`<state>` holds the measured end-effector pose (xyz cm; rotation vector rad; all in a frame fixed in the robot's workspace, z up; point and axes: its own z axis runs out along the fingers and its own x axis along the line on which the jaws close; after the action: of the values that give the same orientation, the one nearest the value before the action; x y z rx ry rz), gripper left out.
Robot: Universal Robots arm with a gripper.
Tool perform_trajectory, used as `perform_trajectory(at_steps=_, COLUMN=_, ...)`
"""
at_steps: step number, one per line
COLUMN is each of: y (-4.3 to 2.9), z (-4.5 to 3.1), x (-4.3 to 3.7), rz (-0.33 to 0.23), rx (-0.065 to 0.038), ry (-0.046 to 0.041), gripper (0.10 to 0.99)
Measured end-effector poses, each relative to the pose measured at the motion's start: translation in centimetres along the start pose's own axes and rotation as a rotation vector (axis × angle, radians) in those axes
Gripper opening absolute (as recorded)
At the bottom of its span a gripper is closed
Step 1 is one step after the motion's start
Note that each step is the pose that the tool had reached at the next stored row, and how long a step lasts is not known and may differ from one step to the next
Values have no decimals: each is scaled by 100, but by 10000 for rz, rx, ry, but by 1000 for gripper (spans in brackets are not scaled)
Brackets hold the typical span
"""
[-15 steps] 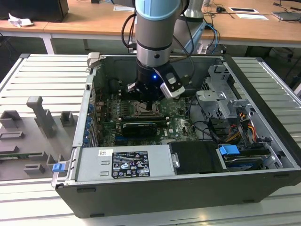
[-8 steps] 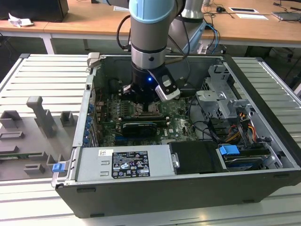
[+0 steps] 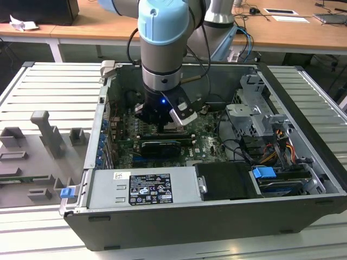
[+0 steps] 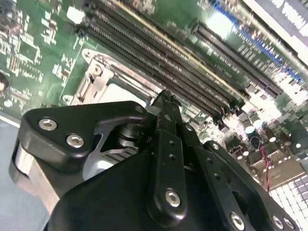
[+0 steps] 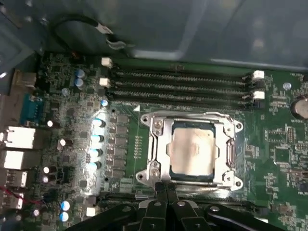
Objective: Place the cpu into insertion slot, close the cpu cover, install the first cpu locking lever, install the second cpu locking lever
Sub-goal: 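Install the second cpu locking lever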
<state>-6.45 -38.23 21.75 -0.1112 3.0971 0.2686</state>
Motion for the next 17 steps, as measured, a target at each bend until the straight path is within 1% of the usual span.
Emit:
perform_trajectory(at_steps=2, y=-28, z=5, x=39, rz=3, rx=-156, ry=-13, gripper=106)
perform_trajectory(at_steps=3, y=-55, z=11, x=87, rz=3, rx=-289, ry=-21, gripper=106)
perform_trajectory(at_steps=4, y=-71, z=11, x=113, rz=5, rx=-348, ry=-25, gripper=106)
perform_trajectory(at_steps=5, y=-96, z=14, x=119, rz=7, rx=-510, ry=-37, gripper=106)
perform_trajectory(at_steps=7, y=-180, z=10, x=133, rz=14, rx=-802, ry=-59, gripper=106)
perform_trajectory(at_steps=8, y=-204, z=17, x=138, rz=17, rx=-896, ry=-66, gripper=106)
perform_trajectory(at_steps=10, y=-216, z=71, x=143, rz=19, rx=-937, ry=-69, gripper=106)
perform_trajectory(at_steps=12, y=-220, z=92, x=149, rz=18, rx=-975, ry=-72, gripper=106)
perform_trajectory(at_steps=14, y=-222, z=108, x=158, rz=20, rx=-1078, ry=-79, gripper=106)
perform_trajectory(at_steps=16, y=-225, z=127, x=166, rz=27, rx=-1236, ry=-91, gripper=106)
perform_trajectory(at_steps=17, y=-226, z=133, x=167, rz=28, rx=-1285, ry=-95, gripper=106)
